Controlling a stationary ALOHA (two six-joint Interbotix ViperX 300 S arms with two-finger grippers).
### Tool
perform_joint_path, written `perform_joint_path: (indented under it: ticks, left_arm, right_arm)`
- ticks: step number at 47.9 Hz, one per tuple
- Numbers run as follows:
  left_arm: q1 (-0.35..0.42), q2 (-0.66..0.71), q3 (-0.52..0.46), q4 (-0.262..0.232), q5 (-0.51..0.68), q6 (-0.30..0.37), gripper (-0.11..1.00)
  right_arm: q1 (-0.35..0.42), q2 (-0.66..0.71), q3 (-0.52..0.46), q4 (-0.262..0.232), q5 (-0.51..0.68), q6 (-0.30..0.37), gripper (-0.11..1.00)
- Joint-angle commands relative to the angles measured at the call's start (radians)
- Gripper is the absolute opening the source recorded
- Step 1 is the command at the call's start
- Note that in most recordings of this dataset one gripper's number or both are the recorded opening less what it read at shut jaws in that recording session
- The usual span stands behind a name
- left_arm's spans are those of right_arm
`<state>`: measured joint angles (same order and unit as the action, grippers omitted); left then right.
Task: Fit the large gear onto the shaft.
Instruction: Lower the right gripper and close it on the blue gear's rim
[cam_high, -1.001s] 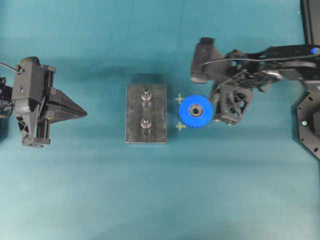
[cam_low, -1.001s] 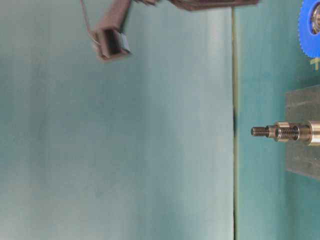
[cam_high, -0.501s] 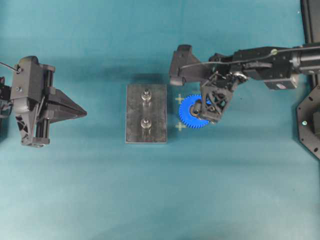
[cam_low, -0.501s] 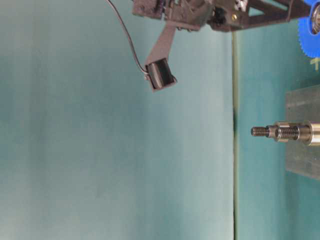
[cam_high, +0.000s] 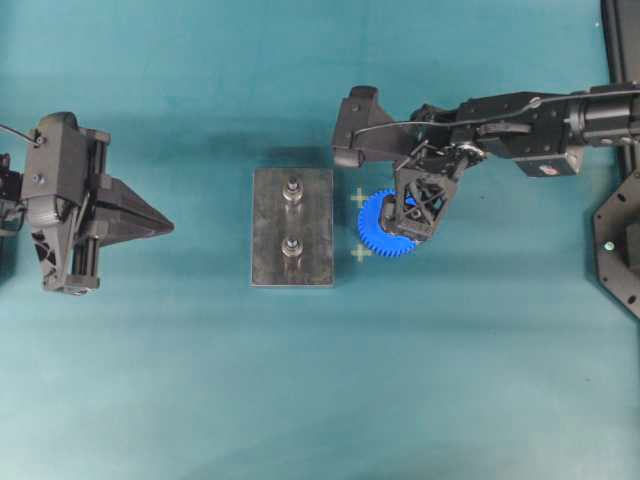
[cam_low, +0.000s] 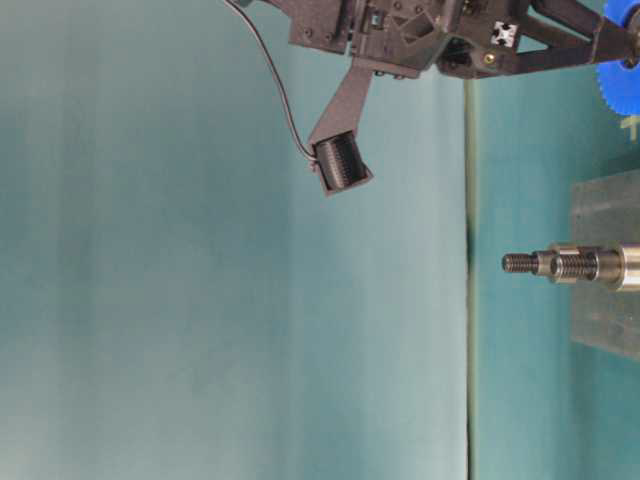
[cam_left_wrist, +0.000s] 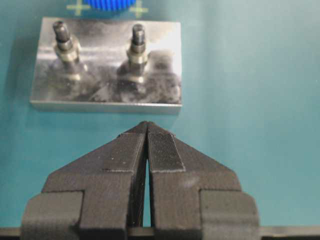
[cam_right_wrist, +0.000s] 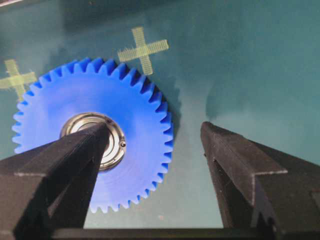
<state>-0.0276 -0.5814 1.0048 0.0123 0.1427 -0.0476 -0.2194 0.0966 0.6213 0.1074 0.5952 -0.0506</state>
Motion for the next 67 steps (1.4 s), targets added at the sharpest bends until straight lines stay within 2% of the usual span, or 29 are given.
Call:
perform_joint_path:
  ticks: [1, 26, 46, 67]
  left_arm:
    - [0.002, -0.002, -0.017, 0.002, -0.005, 0.000, 0.00]
    - [0.000, -0.002, -0.009, 0.002, -0.006, 0.002, 0.00]
    - [0.000, -0.002, -0.009, 0.002, -0.005, 0.002, 0.00]
    - [0.000, -0.002, -0.009, 0.003, -0.006, 0.002, 0.00]
  right_arm:
    - [0.002, -0.006, -0.017, -0.003, -0.005, -0.006, 0.81]
    - [0.018, 0.017, -0.008, 0.003, 0.000, -0.005, 0.81]
    - [0.025, -0.017, 0.012, 0.003, 0.005, 0.038, 0.80]
    - [0.031, -0.025, 0.029, 0.003, 0.006, 0.040, 0.80]
